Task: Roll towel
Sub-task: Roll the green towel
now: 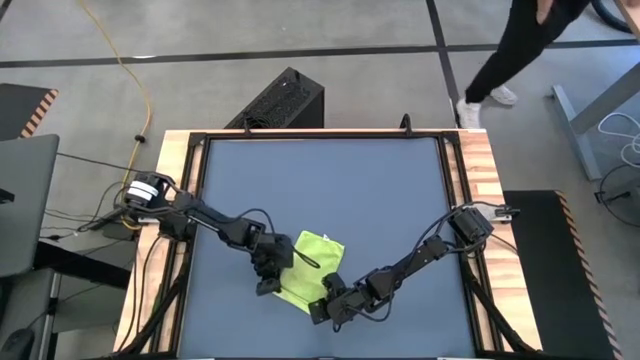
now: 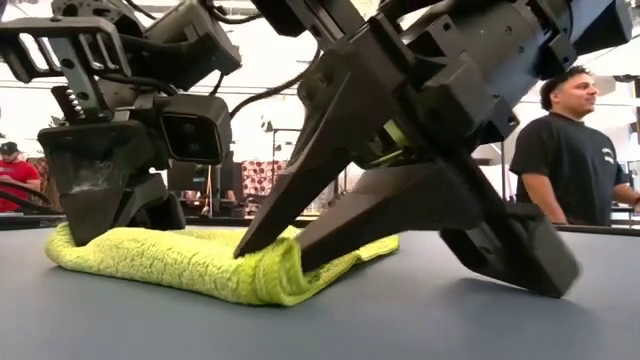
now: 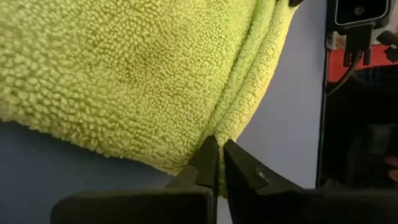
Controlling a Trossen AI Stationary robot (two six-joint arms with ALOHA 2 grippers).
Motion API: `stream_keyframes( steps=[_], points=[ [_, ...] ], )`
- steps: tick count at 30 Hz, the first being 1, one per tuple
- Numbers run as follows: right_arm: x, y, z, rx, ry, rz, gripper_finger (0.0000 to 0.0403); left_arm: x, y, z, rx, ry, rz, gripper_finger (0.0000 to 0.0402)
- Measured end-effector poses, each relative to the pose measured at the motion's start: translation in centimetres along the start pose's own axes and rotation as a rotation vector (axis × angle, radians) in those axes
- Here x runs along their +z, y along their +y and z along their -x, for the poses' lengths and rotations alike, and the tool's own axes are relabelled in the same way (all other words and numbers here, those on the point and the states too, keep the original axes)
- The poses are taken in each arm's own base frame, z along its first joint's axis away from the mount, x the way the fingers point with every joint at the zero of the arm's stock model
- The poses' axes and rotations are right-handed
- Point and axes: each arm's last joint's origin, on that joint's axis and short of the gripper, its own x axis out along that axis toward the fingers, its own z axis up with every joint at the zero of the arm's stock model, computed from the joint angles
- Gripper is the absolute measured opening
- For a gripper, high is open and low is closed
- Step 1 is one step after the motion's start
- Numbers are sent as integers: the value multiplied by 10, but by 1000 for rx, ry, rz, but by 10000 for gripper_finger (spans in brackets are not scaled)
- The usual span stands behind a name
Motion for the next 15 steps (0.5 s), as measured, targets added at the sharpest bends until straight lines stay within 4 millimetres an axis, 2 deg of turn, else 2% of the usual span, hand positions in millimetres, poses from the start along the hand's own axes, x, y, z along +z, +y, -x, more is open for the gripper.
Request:
stream_keyframes(
  steps=[10, 15],
  points=[
    [4, 1, 16, -81, -47, -7, 83, 3, 3, 3, 13, 6, 19, 0],
    [4, 3, 18, -74, -48, -10, 83, 3, 3, 3, 15, 3, 27, 0]
  ],
)
